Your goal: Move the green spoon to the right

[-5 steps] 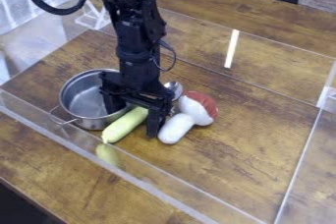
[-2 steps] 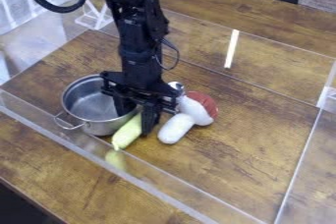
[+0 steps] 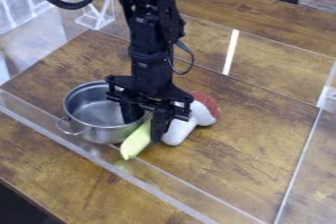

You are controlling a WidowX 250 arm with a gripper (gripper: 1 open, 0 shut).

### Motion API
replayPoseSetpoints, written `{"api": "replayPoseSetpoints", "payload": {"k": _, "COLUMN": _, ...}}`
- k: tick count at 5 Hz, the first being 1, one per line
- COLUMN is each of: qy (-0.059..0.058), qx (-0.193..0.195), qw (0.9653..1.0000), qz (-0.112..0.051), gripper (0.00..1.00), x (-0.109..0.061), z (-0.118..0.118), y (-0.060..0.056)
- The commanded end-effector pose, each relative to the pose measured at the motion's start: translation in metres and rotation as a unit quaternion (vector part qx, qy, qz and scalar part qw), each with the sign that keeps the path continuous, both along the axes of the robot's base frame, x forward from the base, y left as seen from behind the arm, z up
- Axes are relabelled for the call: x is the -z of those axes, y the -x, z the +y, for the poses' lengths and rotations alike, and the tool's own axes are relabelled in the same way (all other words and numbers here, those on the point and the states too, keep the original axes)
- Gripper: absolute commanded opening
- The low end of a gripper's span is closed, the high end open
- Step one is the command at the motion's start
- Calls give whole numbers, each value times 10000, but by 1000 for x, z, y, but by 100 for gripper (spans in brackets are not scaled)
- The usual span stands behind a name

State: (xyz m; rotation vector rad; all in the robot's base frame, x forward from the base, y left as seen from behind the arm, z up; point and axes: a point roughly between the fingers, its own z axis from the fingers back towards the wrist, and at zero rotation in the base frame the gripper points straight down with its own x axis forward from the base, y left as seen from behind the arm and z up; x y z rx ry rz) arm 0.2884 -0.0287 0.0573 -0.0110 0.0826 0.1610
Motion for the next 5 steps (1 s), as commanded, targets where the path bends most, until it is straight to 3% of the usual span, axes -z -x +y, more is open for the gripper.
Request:
{"api": "replayPoseSetpoints", "payload": {"k": 1, "qy": -12, "qx": -156, "qw": 9993, "qz": -339, "gripper": 0, "x": -30, "z": -13, "y": 0}}
{"api": "replayPoseSetpoints", "payload": {"k": 3, "qy": -29, "qx": 585, "qw": 9977, "qz": -342, "gripper": 0, "x": -29, "z": -14, "y": -2}}
{"api": "replayPoseSetpoints", "payload": {"k": 5, "qy": -81, "qx": 295, "qw": 9990, "qz": -331, "gripper": 0, "x": -24, "z": -11, "y": -2}}
